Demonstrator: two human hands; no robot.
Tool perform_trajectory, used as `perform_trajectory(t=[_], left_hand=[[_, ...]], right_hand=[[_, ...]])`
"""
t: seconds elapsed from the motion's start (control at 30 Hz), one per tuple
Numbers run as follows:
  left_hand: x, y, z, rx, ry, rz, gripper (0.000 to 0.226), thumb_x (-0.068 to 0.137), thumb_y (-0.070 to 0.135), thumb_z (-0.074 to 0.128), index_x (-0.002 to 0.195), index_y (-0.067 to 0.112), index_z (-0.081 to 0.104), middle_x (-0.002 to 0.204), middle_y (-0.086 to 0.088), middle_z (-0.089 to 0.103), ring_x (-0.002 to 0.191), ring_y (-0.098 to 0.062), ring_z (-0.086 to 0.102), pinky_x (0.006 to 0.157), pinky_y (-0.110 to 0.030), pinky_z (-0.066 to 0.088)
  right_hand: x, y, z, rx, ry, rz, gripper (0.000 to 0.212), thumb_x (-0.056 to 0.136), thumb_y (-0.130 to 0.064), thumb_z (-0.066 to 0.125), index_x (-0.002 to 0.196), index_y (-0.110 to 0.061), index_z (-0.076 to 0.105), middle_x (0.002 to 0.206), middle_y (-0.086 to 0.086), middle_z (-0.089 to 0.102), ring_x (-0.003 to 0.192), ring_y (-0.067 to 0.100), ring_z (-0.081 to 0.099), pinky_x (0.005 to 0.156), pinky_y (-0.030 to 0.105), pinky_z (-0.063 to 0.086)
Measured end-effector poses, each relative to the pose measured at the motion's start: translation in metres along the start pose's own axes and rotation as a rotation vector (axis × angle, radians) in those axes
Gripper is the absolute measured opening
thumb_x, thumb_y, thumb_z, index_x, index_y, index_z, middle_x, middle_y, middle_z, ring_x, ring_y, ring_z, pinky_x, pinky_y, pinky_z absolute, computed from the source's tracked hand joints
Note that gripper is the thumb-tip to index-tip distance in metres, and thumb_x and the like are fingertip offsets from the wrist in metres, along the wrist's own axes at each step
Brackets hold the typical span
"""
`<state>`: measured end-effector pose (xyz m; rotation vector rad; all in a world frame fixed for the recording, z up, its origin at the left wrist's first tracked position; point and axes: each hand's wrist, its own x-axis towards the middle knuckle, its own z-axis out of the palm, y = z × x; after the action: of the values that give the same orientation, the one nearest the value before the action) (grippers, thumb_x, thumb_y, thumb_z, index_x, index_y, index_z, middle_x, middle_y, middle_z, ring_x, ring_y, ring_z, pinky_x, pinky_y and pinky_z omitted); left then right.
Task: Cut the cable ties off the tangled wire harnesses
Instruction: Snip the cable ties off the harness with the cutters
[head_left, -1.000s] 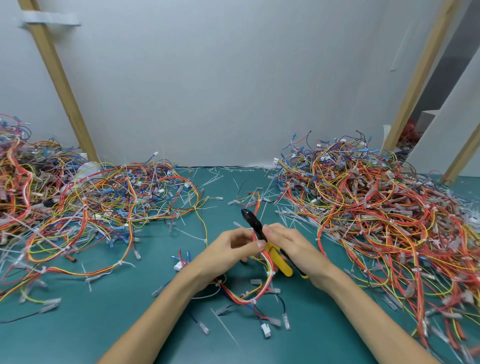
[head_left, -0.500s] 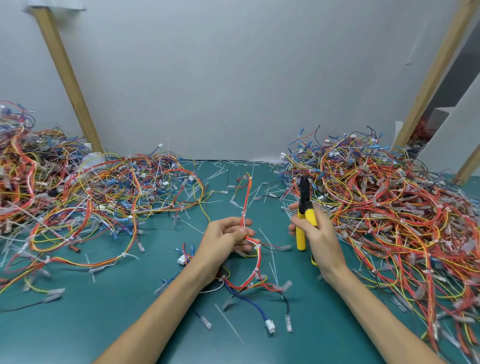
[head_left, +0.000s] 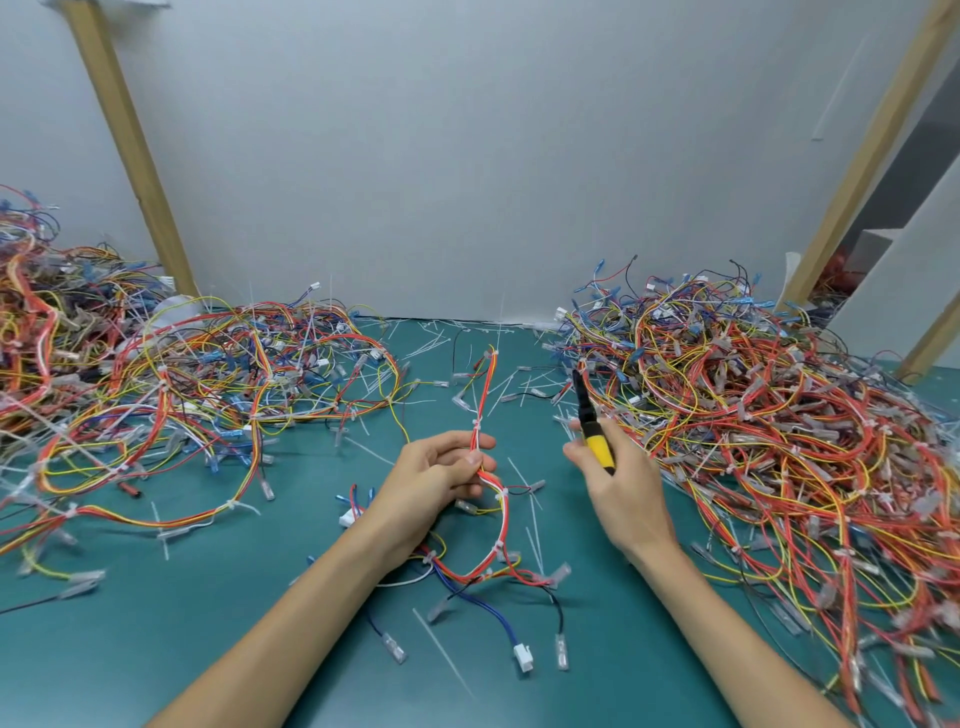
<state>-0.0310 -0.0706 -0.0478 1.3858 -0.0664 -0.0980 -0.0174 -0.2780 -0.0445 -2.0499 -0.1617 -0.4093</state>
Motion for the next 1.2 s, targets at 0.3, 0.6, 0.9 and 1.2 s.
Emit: perform_trajectory(t=[0.3, 0.6, 0.9, 1.2], left_hand=[[-0.0004, -0.0005, -0.0010, 0.010, -0.018, 0.014, 0.019, 0.097, 0.000, 0.051, 0.106, 0.007, 0.067, 0.077, -0.001, 0.069, 0.071, -0.011, 0.063, 0.067, -0.020, 0.052], [-0.0005, 0.0003, -0.0002, 0.009, -0.024, 0.006, 0.019, 0.097, 0.002, 0.052, 0.108, 0.007, 0.066, 0.079, -0.001, 0.070, 0.071, -0.010, 0.063, 0.067, -0.018, 0.052], [-0.0005, 0.0002, -0.0002, 0.014, -0.026, 0.007, 0.019, 0.098, 0.002, 0.052, 0.108, 0.008, 0.067, 0.079, 0.000, 0.071, 0.071, -0.008, 0.063, 0.068, -0.018, 0.052], [0.0004, 0.0010, 0.0000, -0.012, -0.022, -0.009, 0.019, 0.097, 0.003, 0.054, 0.109, 0.008, 0.067, 0.081, -0.001, 0.071, 0.072, -0.010, 0.064, 0.068, -0.018, 0.052]], right_hand=[[0.0006, -0.0065, -0.0016, 0.362, -0.061, 0.181, 0.033, 0.072, -0.032, 0.056, 0.060, -0.001, 0.058, 0.051, 0.012, 0.054, 0.045, 0.022, 0.049, 0.042, 0.027, 0.041], [0.0024, -0.0044, -0.0013, 0.384, -0.091, 0.202, 0.029, 0.074, -0.034, 0.057, 0.058, -0.009, 0.057, 0.052, 0.012, 0.053, 0.047, 0.023, 0.047, 0.043, 0.027, 0.039], [0.0015, -0.0055, -0.0032, 0.426, -0.124, 0.232, 0.033, 0.076, -0.036, 0.058, 0.065, -0.005, 0.059, 0.056, 0.012, 0.056, 0.049, 0.023, 0.051, 0.046, 0.028, 0.043], [0.0000, -0.0062, -0.0049, 0.310, -0.100, 0.102, 0.027, 0.068, -0.027, 0.057, 0.091, -0.013, 0.057, 0.068, 0.004, 0.049, 0.063, 0.019, 0.045, 0.062, 0.034, 0.039]])
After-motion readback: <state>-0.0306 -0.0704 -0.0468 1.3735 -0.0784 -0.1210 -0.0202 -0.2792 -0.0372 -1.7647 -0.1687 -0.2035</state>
